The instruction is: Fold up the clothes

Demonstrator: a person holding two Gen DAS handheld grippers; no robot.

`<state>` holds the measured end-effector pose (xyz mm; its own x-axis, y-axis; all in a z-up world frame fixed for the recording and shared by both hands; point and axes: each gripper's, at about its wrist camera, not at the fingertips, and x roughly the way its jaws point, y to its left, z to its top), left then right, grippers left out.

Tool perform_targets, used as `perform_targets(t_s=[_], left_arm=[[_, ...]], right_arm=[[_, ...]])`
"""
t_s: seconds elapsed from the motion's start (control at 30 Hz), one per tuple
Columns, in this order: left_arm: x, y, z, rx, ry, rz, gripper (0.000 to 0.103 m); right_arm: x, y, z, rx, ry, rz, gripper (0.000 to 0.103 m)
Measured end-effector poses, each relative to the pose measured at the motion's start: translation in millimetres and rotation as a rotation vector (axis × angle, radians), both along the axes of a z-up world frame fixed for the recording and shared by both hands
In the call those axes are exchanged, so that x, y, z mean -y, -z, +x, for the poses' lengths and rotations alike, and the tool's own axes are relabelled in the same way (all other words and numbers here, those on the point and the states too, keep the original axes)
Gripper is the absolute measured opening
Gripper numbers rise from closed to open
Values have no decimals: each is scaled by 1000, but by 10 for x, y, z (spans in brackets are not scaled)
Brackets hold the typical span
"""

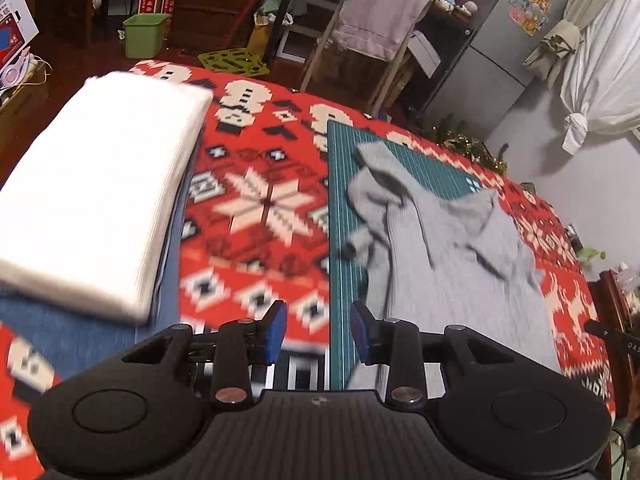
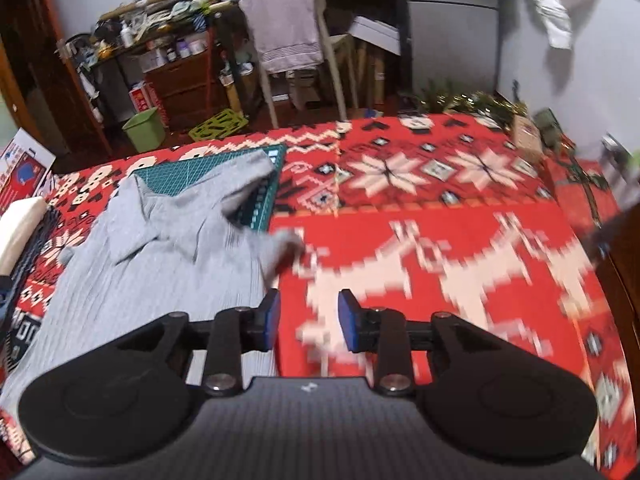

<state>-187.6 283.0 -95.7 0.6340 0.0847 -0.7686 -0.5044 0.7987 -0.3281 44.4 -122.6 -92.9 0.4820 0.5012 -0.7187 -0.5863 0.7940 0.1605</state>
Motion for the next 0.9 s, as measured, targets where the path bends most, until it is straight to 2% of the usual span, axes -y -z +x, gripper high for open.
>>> perform_targets(t_s=[0.17,0.33,0.37,0.4,0.43,0.47,0.53,0.67,0.8,0.9], left_arm=[[-51,5,194,-6,27,10,34],[-36,45,269,-17,67,14,39],[-36,60,278,-18,70,10,39],[-41,81,288,-22,70,5,39],[-50,105,303,-27,66,2,39],[-63,128,318,-33,61,1,39],[-80,152,347,-41,58,-4,33],[-93,152,394,-38,66,6,32],[-116,151,422,-32,62,15,31],[-100,140,424,-26,72,26,29]], right_arm=[[-388,212,459,-8,-103,-19,43],[-579,430,662,-39,-193,-19,43],[-604,465,680,-45,-206,-17,31],[-629,490,687,-49,-219,-14,15],[-650,498,682,-52,-228,-12,6],[-658,485,661,-47,-230,-12,6],[-617,402,618,-11,-205,-13,6],[-374,189,642,34,-78,-13,5],[23,108,808,35,60,-62,5],[344,91,938,-2,159,-52,5]])
